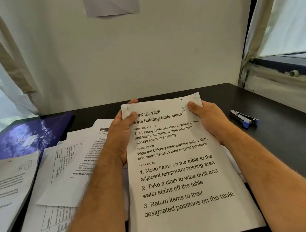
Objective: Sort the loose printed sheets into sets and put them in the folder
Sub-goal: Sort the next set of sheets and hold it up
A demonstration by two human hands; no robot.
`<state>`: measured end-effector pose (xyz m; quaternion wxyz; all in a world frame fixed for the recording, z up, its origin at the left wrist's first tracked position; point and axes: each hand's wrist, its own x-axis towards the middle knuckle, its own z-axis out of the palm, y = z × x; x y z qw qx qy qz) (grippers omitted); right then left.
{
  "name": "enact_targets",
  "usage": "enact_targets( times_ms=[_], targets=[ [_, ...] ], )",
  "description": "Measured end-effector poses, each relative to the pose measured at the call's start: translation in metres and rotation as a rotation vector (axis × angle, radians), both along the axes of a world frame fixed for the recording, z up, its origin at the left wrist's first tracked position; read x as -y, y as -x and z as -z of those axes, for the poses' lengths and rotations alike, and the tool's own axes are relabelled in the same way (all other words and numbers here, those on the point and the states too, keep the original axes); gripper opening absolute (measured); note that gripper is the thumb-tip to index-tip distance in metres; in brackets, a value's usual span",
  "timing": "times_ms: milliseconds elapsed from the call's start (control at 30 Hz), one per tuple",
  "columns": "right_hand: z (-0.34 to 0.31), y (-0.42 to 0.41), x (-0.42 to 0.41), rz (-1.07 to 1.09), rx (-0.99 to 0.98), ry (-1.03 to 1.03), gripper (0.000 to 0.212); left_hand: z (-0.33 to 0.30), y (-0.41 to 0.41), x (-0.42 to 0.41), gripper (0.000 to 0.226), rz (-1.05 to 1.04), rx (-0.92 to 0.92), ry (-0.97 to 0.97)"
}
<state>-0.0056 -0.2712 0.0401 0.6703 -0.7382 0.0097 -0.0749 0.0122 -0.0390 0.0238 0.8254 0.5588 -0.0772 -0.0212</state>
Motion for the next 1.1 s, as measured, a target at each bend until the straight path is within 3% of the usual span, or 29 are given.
enact_targets(
  times_ms=[500,900,1067,1100],
  targets=[
    [0.005,-0.002,0.002,0.04,0.054,0.025,0.03,0.004,-0.002,0.005,0.02,-0.173,-0.057,-0.151],
    [0.019,0.009,0.044,0.196,0.065,0.111,0.023,0.008,0.007,0.04,0.016,-0.121,-0.062,-0.29],
    [0.027,0.008,0.051,0.203,0.02,0.082,0.024,0.012,0.003,0.047,0.041,-0.267,-0.082,-0.357],
    [0.026,0.007,0.052,0.203,0.023,0.079,0.024,0.012,0.003,0.047,0.047,-0.35,-0.025,-0.445]
  ],
)
